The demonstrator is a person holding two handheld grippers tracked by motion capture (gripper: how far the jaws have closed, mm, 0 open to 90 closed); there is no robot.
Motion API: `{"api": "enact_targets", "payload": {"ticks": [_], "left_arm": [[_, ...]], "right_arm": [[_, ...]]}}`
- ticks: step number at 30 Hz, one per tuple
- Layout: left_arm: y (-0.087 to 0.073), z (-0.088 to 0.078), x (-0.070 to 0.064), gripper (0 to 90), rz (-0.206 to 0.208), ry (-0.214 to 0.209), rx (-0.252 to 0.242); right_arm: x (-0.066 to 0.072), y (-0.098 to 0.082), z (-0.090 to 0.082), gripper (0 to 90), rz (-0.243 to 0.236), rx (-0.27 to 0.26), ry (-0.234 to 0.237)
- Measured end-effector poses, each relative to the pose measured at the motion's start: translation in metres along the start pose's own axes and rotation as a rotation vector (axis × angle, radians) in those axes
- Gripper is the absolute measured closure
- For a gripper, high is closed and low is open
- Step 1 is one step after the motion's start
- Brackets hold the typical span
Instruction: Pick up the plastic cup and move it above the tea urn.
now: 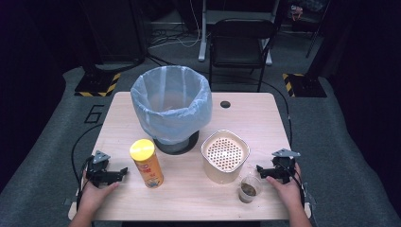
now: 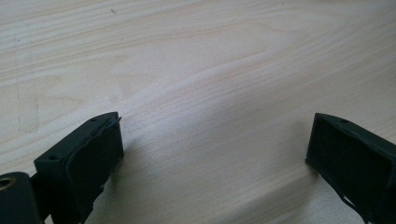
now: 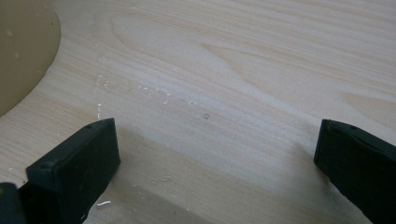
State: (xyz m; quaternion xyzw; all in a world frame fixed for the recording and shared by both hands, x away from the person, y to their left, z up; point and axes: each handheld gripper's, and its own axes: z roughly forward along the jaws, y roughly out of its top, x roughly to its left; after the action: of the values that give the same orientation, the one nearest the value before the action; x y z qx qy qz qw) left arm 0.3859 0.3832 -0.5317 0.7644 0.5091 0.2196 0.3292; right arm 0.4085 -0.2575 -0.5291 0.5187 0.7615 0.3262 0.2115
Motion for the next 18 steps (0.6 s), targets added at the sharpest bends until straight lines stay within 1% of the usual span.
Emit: {"api": "enact_targets", "payload": {"ticks": [1, 2, 10, 11, 13, 14, 18], "left_arm": [[-0.0002, 0.0005, -0.0006, 3.3, -0.006, 0.001, -0.008], [-0.0003, 0.0003, -0.0005, 3.2, -0.003, -0.001, -0.006], [-0.001, -0.0002, -0.0007, 3.6, 0.0, -0.01, -0.01], [-0.0006, -0.001, -0.0004, 3.6, 0.002, -0.013, 0.0], [-0.0007, -0.0007, -0.0005, 3.6, 0.001, -0.012, -0.004], [-0.0007, -0.0015, -0.0011, 3.7, -0.007, -0.017, 0.005], [-0.0007, -0.0017, -0.0016, 3.8, -0.008, -0.012, 0.008]], "right_arm": [[0.0001, 0.0, 0.0, 0.0, 0.001, 0.0, -0.001], [-0.0004, -0.0001, 0.0, 0.0, -0.007, 0.0, 0.002], [0.001, -0.0001, -0.0003, 0.1, 0.009, 0.0, -0.007], [0.001, -0.0001, -0.0005, 0.2, 0.008, 0.003, -0.006], [0.0011, -0.0003, -0.0002, 0.2, 0.008, -0.003, -0.009], [0.0015, -0.0005, -0.0004, 0.4, 0.011, -0.004, -0.01], [0.0014, -0.0004, -0.0004, 0.5, 0.011, -0.004, -0.009]]}}
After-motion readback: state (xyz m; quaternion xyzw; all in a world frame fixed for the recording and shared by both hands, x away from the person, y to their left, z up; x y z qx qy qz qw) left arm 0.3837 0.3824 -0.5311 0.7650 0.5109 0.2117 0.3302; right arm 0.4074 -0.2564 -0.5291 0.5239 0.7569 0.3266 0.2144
